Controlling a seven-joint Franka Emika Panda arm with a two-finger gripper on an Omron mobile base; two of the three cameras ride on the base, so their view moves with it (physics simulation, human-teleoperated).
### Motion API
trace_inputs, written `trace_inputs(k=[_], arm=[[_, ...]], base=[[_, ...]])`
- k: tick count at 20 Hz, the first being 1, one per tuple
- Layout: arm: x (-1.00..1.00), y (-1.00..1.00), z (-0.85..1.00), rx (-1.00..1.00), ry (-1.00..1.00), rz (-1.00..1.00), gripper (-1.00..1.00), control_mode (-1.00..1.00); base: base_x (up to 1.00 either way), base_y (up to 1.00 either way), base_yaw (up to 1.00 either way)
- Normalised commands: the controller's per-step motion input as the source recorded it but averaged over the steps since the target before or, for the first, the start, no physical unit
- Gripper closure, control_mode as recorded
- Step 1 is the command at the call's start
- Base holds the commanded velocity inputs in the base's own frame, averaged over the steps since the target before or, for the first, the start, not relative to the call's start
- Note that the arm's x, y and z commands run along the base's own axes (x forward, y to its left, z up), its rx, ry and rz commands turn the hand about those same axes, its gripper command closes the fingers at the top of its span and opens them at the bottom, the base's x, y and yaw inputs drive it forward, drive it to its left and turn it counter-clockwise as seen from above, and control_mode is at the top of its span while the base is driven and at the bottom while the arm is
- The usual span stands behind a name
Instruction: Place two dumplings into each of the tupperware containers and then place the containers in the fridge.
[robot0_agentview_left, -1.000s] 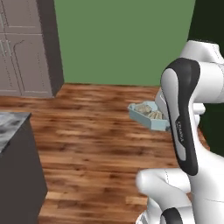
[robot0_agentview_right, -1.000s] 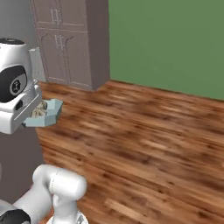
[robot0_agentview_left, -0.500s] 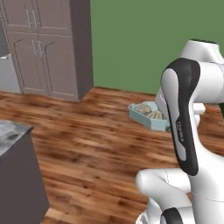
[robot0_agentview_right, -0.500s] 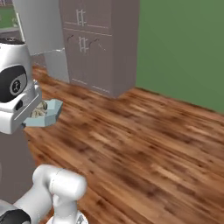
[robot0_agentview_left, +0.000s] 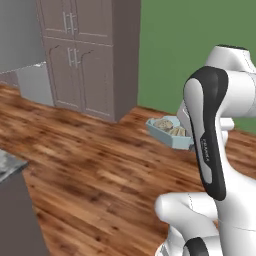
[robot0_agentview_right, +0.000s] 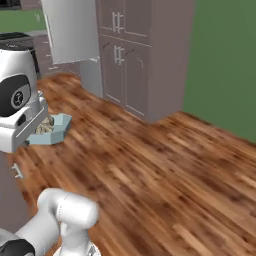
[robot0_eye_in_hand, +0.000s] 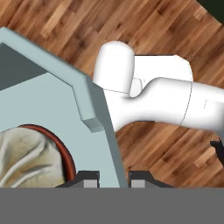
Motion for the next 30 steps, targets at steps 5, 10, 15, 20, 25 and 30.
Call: trace_inputs(k=[5, 10, 15, 20, 25, 30], arm=[[0.0, 0.0, 0.0, 0.0, 0.0, 0.0, 1.0, 1.0], [0.0, 0.0, 0.0, 0.0, 0.0, 0.0, 1.0, 1.0], [0.0, 0.0, 0.0, 0.0, 0.0, 0.0, 1.0, 1.0], [0.0, 0.0, 0.0, 0.0, 0.0, 0.0, 1.0, 1.0], [0.0, 0.0, 0.0, 0.0, 0.0, 0.0, 1.0, 1.0], [0.0, 0.0, 0.0, 0.0, 0.0, 0.0, 1.0, 1.0]], base=[[1.0, -0.39, 0.52], [1.0, -0.3, 0.6], [1.0, -0.52, 0.53], [1.0, -0.58, 0.46], [1.0, -0.55, 0.45], [1.0, -0.19, 0.4]])
